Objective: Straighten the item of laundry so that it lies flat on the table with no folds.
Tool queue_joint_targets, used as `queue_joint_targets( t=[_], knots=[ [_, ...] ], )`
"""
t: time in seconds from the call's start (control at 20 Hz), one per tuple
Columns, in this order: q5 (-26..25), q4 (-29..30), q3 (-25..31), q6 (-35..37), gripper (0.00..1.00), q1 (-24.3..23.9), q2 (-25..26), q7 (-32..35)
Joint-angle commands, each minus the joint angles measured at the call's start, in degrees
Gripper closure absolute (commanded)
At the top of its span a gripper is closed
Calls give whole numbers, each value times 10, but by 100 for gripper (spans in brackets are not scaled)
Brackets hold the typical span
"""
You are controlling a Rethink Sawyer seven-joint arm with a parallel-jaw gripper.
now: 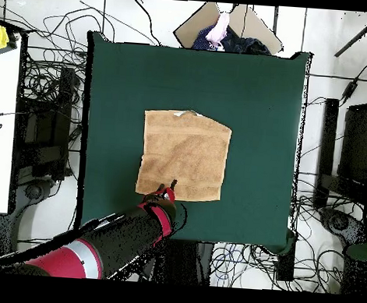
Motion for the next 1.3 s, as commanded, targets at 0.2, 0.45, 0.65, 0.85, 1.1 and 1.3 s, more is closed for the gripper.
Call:
queue_joint_targets(
  t=[0.2, 0.45, 0.65, 0.85, 1.1, 1.3],
  knots=[
    [54, -34, 23, -11, 0, 14, 25, 40],
    [54, -48, 5, -34, 0, 38, 42, 15],
    [35, -51, 23, -38, 0, 41, 37, 18],
    [3, -48, 50, -34, 0, 32, 19, 24],
    [-42, -31, 105, -21, 0, 4, -19, 49],
    [-76, 15, 192, 22, 0, -50, -82, 94]
  ],
)
